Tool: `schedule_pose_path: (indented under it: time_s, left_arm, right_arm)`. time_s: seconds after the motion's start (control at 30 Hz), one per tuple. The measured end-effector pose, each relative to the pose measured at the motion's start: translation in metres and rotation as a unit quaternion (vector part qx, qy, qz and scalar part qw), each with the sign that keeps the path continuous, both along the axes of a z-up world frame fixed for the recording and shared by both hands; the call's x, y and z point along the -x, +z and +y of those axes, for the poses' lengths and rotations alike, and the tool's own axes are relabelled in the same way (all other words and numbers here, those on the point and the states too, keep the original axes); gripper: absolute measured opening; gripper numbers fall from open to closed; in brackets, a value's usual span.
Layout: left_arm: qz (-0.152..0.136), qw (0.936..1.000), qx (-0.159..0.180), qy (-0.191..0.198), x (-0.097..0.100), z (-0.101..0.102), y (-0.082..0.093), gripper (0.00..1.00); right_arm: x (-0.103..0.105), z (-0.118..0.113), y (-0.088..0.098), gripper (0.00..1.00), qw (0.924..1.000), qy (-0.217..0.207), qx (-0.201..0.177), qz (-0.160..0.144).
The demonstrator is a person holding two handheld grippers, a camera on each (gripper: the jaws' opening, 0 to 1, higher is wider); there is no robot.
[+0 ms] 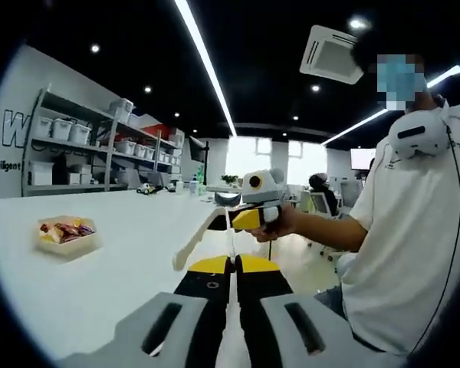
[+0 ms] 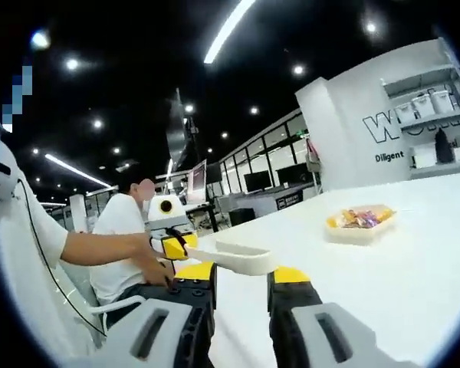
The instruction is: Place the target food into the container with the food tongs after gripping and lifting it, then release it inside without dropping or visibly crushing the food.
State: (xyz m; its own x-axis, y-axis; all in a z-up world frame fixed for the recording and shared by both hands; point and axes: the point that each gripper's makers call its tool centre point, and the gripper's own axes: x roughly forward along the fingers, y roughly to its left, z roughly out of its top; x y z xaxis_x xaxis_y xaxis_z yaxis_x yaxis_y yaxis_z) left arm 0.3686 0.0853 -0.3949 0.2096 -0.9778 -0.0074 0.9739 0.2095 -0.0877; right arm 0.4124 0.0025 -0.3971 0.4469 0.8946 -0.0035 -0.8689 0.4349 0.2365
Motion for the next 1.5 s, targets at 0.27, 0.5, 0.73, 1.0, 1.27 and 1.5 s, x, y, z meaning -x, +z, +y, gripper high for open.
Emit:
schedule_pose_path:
  time_s: [0.27,0.5,0.73,1.0,1.27,1.5]
  left_arm:
    - [0.002,1.0000,-0.008,0.003,0.000,0.002,-0.004,0.01]
    - [0.015,0.9997,0.013,0.018,-0.014,0.006,-0.003,0.01]
    - [0.021,0.9996,0.011,0.018,-0.010,0.003,-0.005,0.01]
    - [0.018,0.9996,0.006,0.020,-0.009,0.002,-0.006,0.01]
    - [0.008,0.9996,0.007,0.028,-0.014,0.010,-0.005,0.02]
    - [0.001,0.9992,-0.011,0.040,-0.018,0.013,-0.012,0.03]
  right_arm:
    - [0.003,0.006,0.002,0.06,0.9993,0.026,-0.026,-0.001]
    - [0.005,0.007,-0.015,0.17,0.9990,0.031,-0.018,0.028]
    - [0.017,0.017,-0.083,0.25,0.9853,0.080,0.145,0.042]
    - [0.015,0.027,-0.101,0.12,0.9781,0.081,0.185,0.048]
    - [0.015,0.012,-0.077,0.11,0.9859,0.080,0.143,0.034]
    - [0.008,0.001,-0.050,0.11,0.9924,0.072,0.099,0.010]
